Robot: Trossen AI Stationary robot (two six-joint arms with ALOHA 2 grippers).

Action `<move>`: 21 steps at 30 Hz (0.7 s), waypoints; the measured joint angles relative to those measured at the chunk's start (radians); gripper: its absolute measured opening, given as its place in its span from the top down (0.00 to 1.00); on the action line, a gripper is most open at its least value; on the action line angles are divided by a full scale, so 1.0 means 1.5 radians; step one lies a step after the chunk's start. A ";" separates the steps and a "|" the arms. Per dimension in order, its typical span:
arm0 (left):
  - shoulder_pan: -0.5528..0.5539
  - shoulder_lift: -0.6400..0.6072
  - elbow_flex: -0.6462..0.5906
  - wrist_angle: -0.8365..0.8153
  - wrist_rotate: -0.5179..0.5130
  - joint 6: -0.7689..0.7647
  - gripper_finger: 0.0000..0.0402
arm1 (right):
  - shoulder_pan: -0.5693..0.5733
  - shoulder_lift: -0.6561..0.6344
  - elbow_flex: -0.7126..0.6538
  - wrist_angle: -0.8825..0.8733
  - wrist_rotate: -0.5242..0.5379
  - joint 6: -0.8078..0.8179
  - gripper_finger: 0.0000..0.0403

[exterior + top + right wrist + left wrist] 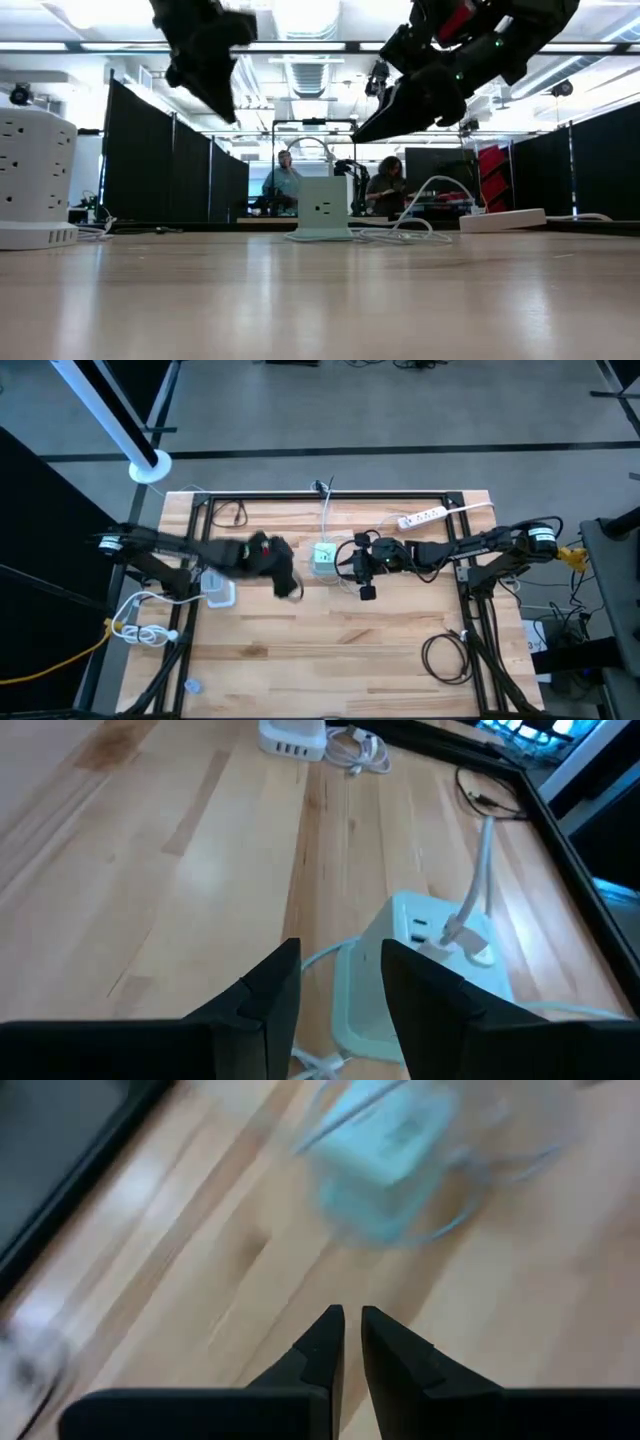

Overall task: Insert USB
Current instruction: Insert the white charger cable into the middle left white outlet extension

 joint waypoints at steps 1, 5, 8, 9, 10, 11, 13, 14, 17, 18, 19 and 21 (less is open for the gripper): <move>0.028 0.008 0.016 -0.038 0.026 -0.001 0.93 | 0.000 0.003 0.000 -0.001 -0.008 0.011 0.68; 0.132 0.043 0.041 -0.160 0.110 0.012 0.93 | 0.005 0.016 -0.002 -0.012 -0.046 0.048 0.67; 0.190 0.059 0.017 -0.202 0.176 0.030 0.91 | 0.024 0.018 -0.003 -0.041 -0.050 0.052 0.67; 0.204 0.065 0.003 -0.213 0.192 0.023 0.89 | 0.032 0.018 -0.004 -0.048 -0.047 0.051 0.67; 0.217 0.069 -0.013 -0.210 0.206 0.017 0.88 | 0.040 0.019 -0.004 -0.051 -0.045 0.050 0.68; 0.228 0.073 -0.029 -0.203 0.214 0.015 0.86 | 0.048 0.019 -0.004 -0.053 -0.045 0.050 0.69; 0.249 0.082 -0.061 -0.205 0.215 0.002 0.82 | 0.062 0.019 -0.005 -0.051 -0.045 0.050 0.71; 0.261 0.087 -0.076 -0.207 0.216 -0.004 0.80 | 0.068 0.019 -0.005 -0.051 -0.045 0.048 0.72; 0.297 0.102 -0.107 -0.197 0.220 -0.018 0.74 | 0.080 0.019 -0.005 -0.051 -0.045 0.048 0.74; 0.308 0.106 -0.116 -0.198 0.227 -0.018 0.72 | 0.083 0.019 -0.005 -0.051 -0.045 0.050 0.75; 0.320 0.109 -0.124 -0.196 0.234 -0.019 0.70 | 0.084 0.019 -0.005 -0.052 -0.045 0.053 0.76; 0.345 0.113 -0.136 -0.191 0.243 -0.021 0.66 | 0.086 0.019 -0.007 -0.052 -0.045 0.056 0.77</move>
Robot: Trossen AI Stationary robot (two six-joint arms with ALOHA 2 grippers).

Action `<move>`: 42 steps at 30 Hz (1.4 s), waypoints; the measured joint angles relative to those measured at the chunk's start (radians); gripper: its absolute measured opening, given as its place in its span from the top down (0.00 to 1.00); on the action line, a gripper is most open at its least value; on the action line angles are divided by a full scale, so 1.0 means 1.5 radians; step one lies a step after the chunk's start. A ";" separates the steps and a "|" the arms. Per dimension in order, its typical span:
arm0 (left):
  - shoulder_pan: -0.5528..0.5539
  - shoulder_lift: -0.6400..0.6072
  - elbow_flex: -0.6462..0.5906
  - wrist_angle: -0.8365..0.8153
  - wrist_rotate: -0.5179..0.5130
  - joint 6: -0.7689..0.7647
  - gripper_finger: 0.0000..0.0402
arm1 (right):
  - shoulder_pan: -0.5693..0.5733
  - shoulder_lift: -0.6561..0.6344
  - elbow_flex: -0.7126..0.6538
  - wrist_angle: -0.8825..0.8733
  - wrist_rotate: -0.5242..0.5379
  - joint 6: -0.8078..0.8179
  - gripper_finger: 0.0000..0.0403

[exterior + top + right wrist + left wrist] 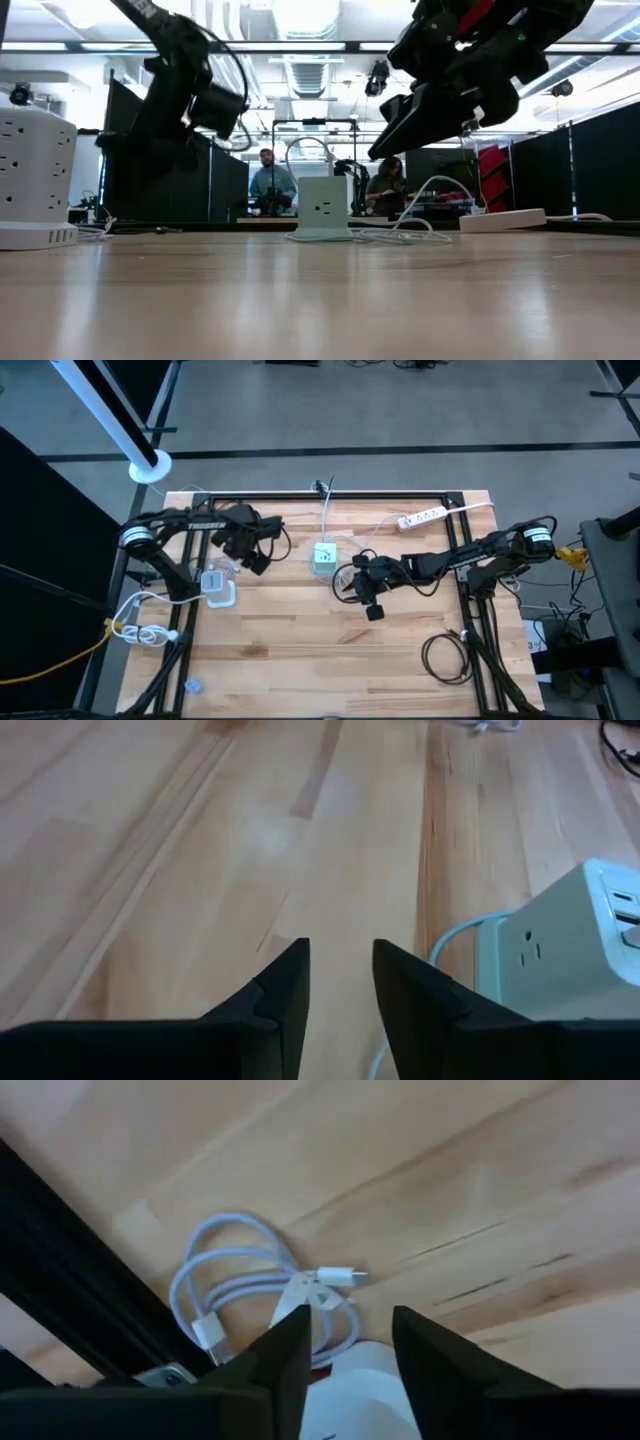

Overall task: Insert USB
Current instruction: Insert the white charger cable into the middle left white outlet extension

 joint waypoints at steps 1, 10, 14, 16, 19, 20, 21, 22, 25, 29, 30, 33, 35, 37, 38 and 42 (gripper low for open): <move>0.012 0.002 -0.006 0.003 0.004 -0.001 0.63 | 0.001 0.000 -0.001 0.000 0.000 0.001 0.77; 0.107 0.010 -0.083 0.079 0.072 0.021 0.48 | 0.005 0.000 -0.016 -0.003 0.000 0.016 0.81; 0.120 0.010 -0.128 0.135 0.094 0.024 0.47 | 0.006 0.000 -0.025 -0.005 0.000 0.025 0.81; 0.122 0.007 -0.145 0.147 0.099 0.020 0.49 | 0.008 0.000 -0.029 -0.005 0.000 0.027 0.82; 0.122 0.005 -0.157 0.157 0.094 0.021 0.52 | 0.009 0.000 -0.032 -0.008 0.000 0.033 0.82; 0.120 0.005 -0.157 0.159 0.093 0.028 0.55 | 0.010 0.000 -0.033 -0.007 0.000 0.033 0.82; 0.117 0.005 -0.157 0.161 0.094 0.038 0.58 | 0.011 0.000 -0.033 -0.006 0.000 0.033 0.81; 0.112 0.006 -0.153 0.163 0.094 0.050 0.62 | 0.011 0.000 -0.033 -0.007 0.000 0.033 0.81; 0.093 0.008 -0.130 0.170 0.077 0.069 0.80 | 0.011 0.000 -0.033 -0.006 0.001 0.033 0.80; 0.067 0.010 -0.077 0.211 0.033 0.077 0.96 | 0.011 0.000 -0.033 -0.008 0.001 0.035 0.80; 0.062 0.010 -0.062 0.220 0.030 0.081 0.97 | 0.011 0.000 -0.033 -0.009 0.001 0.035 0.81; 0.046 0.009 -0.017 0.247 0.022 0.091 0.98 | 0.011 0.000 -0.033 -0.012 0.001 0.036 0.82; 0.036 0.008 0.013 0.265 0.017 0.098 0.99 | 0.011 0.000 -0.033 -0.014 0.001 0.037 0.83; 0.025 0.007 0.046 0.263 0.013 0.107 0.99 | 0.011 0.000 -0.033 -0.023 0.001 0.037 0.84; 0.018 0.007 0.064 0.263 0.009 0.113 1.00 | 0.011 0.000 -0.033 -0.024 0.001 0.037 0.85; -0.016 -0.011 0.144 0.268 -0.001 0.138 1.00 | 0.011 0.000 -0.033 -0.022 0.002 0.037 0.87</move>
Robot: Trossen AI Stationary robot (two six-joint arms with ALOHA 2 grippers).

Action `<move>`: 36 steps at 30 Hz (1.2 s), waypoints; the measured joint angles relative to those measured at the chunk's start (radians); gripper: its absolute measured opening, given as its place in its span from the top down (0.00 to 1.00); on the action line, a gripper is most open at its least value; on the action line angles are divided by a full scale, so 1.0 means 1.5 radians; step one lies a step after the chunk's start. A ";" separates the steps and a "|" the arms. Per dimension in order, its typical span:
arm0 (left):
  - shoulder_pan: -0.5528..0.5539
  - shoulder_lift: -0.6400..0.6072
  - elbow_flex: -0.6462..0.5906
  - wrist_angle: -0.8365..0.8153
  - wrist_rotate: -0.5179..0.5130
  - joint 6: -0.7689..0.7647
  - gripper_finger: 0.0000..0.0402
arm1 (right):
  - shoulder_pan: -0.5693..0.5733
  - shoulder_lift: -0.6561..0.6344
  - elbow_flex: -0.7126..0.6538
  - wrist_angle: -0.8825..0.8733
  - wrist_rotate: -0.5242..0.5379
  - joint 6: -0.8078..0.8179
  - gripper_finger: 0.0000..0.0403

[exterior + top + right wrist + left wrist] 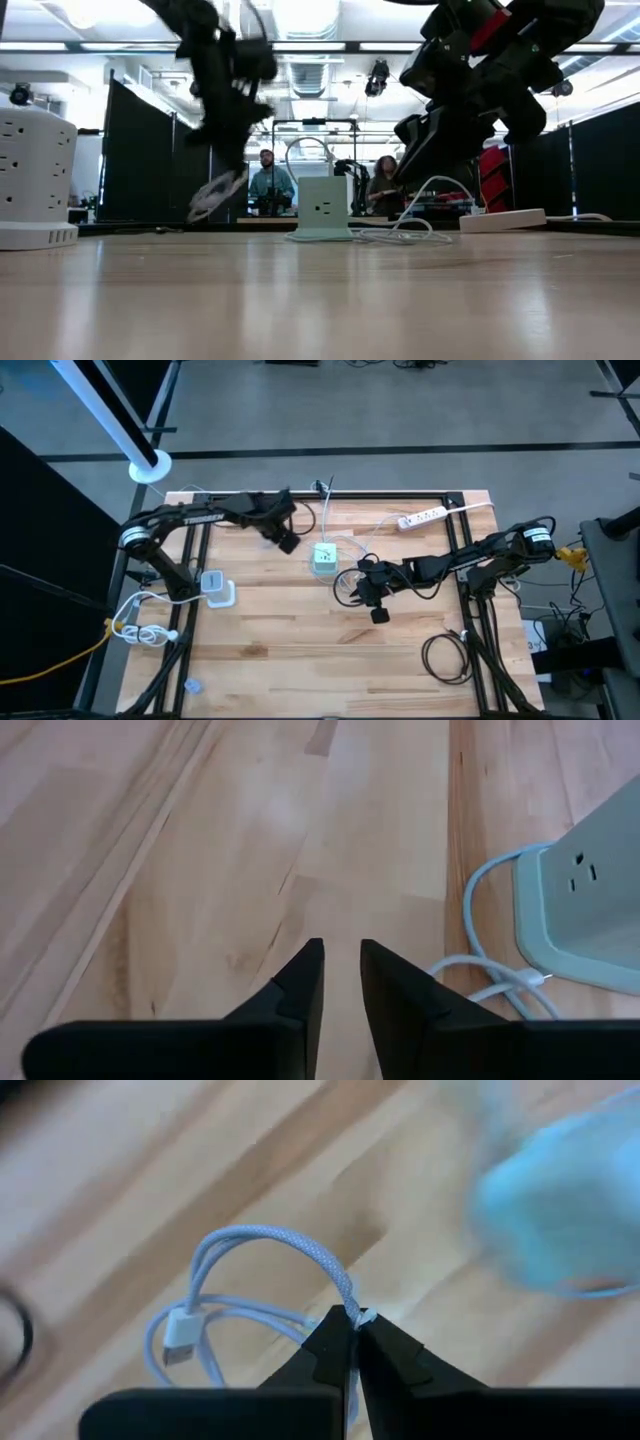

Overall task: Insert USB
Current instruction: Insert the white charger cable into the middle left white outlet extension

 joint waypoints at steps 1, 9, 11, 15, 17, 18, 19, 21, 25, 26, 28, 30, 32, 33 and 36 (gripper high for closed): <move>-0.009 -0.005 0.020 0.001 0.000 0.007 1.00 | 0.000 0.000 0.000 -0.001 0.009 0.000 0.88; -0.111 -0.069 0.127 0.091 -0.012 0.062 1.00 | 0.000 -0.009 0.000 0.006 0.153 -0.018 0.86; -0.140 -0.088 0.129 0.133 -0.011 0.082 1.00 | 0.000 -0.018 0.000 0.010 0.178 -0.023 0.84; -0.203 -0.129 0.106 0.267 -0.012 0.127 1.00 | 0.000 -0.045 0.004 0.019 0.211 -0.054 0.82; -0.237 -0.143 0.070 0.365 -0.012 0.161 1.00 | 0.000 -0.063 0.015 0.020 0.221 -0.076 0.80; -0.254 -0.149 0.050 0.419 -0.012 0.179 1.00 | 0.000 -0.074 0.019 0.020 0.225 -0.086 0.80; -0.270 -0.155 0.029 0.472 -0.012 0.197 1.00 | 0.000 -0.086 0.024 0.020 0.229 -0.097 0.79; -0.304 -0.168 -0.012 0.579 -0.012 0.234 1.00 | 0.000 -0.108 0.033 0.020 0.237 -0.118 0.78; -0.364 -0.190 -0.107 0.801 -0.010 0.301 1.00 | 0.000 -0.158 0.044 0.021 0.248 -0.158 0.76; -0.373 -0.193 -0.134 0.861 -0.010 0.316 1.00 | 0.000 -0.174 0.044 0.020 0.250 -0.165 0.76; -0.386 -0.197 -0.193 0.971 -0.010 0.339 1.00 | 0.000 -0.195 0.044 0.030 0.254 -0.170 0.76; -0.388 -0.196 -0.250 1.090 -0.007 0.342 1.00 | 0.000 -0.205 0.044 0.053 0.249 -0.179 0.76; -0.388 -0.190 -0.302 1.216 0.016 0.339 1.00 | -0.001 -0.207 0.043 0.087 0.205 -0.200 0.77; -0.388 -0.188 -0.328 1.269 0.039 0.339 1.00 | -0.001 -0.205 0.043 0.108 0.169 -0.214 0.78; -0.387 -0.170 -0.383 1.402 0.146 0.342 1.00 | 0.000 -0.190 0.042 0.177 0.074 -0.248 0.79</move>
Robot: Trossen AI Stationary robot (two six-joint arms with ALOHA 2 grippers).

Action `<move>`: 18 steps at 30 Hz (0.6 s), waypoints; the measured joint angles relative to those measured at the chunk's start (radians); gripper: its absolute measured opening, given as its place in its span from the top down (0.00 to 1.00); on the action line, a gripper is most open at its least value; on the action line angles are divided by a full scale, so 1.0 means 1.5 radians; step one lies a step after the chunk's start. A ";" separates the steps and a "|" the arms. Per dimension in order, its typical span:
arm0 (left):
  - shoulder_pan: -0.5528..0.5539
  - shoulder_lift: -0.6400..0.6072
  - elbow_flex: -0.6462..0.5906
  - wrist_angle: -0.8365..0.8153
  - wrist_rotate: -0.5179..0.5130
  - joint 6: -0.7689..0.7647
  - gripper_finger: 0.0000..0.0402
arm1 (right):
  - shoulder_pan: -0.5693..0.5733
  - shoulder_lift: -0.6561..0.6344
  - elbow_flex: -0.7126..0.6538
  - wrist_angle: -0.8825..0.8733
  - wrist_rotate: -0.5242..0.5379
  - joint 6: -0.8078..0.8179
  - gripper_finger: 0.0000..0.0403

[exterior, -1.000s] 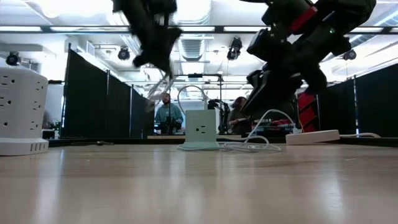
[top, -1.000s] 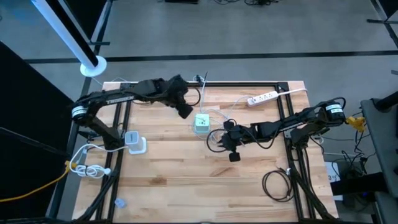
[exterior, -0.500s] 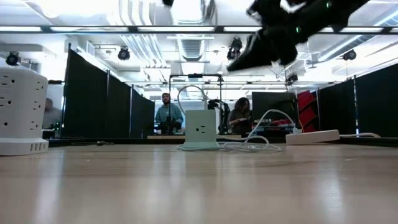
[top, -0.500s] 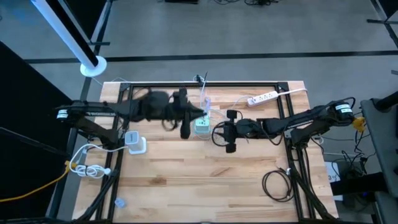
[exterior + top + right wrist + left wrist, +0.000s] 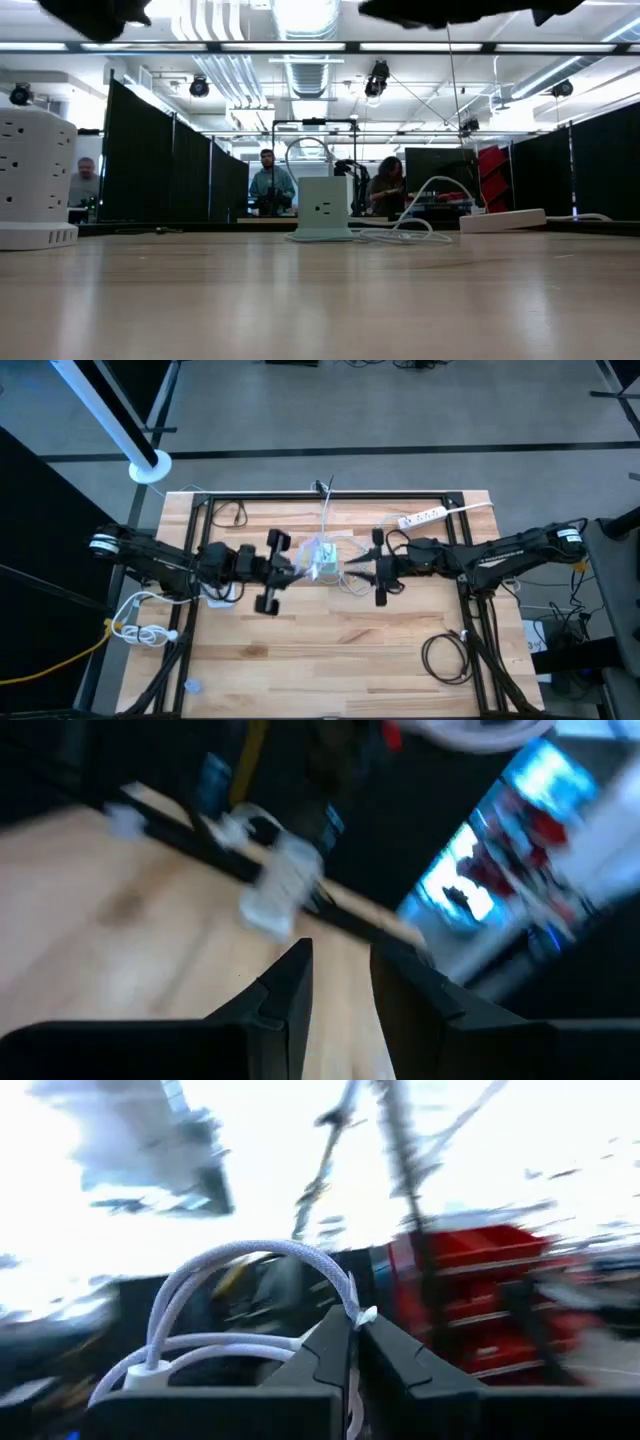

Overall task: Insert USB
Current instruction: Insert the white charger cable into the middle left white outlet extension

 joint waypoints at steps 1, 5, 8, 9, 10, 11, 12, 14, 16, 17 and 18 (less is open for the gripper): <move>0.000 0.002 -0.013 0.029 0.029 0.003 1.00 | 0.000 0.006 0.000 0.024 -0.018 -0.012 0.79; 0.000 0.003 -0.040 0.065 0.060 0.005 1.00 | -0.001 0.025 0.000 0.126 -0.029 -0.041 0.79; 0.000 0.004 -0.044 0.046 0.060 0.005 1.00 | -0.001 0.052 0.000 0.205 -0.030 -0.049 0.78; 0.000 0.003 -0.043 0.035 0.060 0.005 1.00 | -0.001 0.064 0.000 0.228 -0.030 -0.049 0.78; 0.000 0.003 -0.043 0.028 0.060 0.005 1.00 | 0.000 0.074 0.000 0.253 -0.029 -0.049 0.77; 0.000 0.003 -0.043 0.021 0.059 0.005 1.00 | 0.001 0.078 0.002 0.259 -0.029 -0.050 0.77; 0.000 0.003 -0.043 0.013 0.059 0.004 1.00 | 0.002 0.081 0.004 0.262 -0.029 -0.051 0.76; 0.000 0.003 -0.043 -0.002 0.057 0.003 1.00 | 0.004 0.088 0.008 0.270 -0.029 -0.052 0.75; 0.000 0.003 -0.043 -0.017 0.056 0.002 1.00 | 0.006 0.096 0.012 0.277 -0.029 -0.053 0.74; 0.000 0.003 -0.043 -0.025 0.055 0.001 1.00 | 0.007 0.099 0.014 0.281 -0.029 -0.053 0.73; 0.000 0.004 -0.043 -0.032 0.054 0.000 1.00 | 0.009 0.098 0.019 0.284 -0.029 -0.055 0.73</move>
